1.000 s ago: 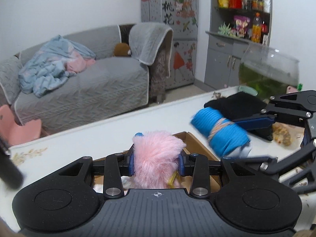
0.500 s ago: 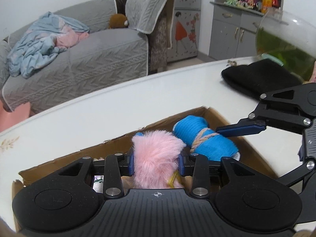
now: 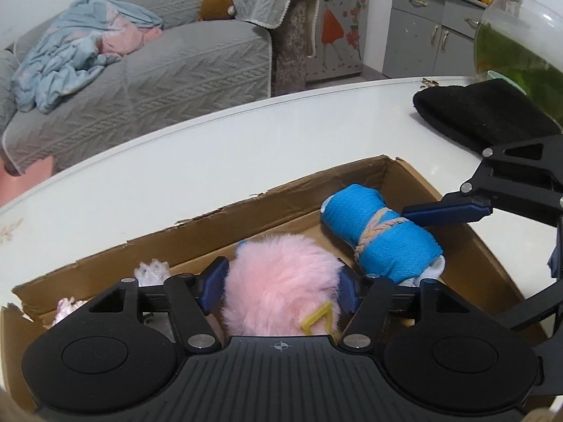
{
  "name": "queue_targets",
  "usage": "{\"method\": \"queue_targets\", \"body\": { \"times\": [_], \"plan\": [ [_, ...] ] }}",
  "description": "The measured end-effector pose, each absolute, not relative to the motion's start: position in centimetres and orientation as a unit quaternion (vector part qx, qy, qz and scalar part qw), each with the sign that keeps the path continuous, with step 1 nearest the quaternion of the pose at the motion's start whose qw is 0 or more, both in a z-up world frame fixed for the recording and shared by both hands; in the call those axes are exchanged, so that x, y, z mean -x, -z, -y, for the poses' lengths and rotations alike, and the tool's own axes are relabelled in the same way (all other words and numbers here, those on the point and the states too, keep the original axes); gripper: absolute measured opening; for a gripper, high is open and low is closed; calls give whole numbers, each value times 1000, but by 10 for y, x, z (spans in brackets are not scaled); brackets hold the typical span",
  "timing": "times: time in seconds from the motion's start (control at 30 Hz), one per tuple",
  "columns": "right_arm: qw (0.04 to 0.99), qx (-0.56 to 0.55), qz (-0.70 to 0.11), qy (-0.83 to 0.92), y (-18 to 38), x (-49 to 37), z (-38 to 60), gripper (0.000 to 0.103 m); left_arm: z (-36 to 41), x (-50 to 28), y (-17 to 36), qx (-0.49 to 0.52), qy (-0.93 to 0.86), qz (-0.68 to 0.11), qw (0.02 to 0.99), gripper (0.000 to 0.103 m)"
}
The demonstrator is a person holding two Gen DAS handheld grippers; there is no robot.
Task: Organize objects
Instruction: 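Carry the pink fluffy ball and blue rope-tied sock into the tray and open both grippers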
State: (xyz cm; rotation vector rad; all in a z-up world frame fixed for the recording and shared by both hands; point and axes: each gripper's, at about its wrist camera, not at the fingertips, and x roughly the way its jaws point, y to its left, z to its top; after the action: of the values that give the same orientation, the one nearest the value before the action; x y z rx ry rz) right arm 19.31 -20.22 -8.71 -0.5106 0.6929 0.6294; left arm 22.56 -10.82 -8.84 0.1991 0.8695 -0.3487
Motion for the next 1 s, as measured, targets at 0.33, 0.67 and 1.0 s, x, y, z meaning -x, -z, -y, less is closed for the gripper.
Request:
{"method": "queue_targets", "body": {
  "times": [0.33,0.67,1.0],
  "plan": [
    [859,251,-335,-296,88,-193,200,52,113,-221,82,-104,170,-412,889,74],
    [858,240,-351,-288,81,-194,201,61,102,-218,73,-71,163,-429,885,86],
    [857,239,-364,-276,69,-188,193,72,99,-208,53,-55,157,-428,888,86]
  ]
}}
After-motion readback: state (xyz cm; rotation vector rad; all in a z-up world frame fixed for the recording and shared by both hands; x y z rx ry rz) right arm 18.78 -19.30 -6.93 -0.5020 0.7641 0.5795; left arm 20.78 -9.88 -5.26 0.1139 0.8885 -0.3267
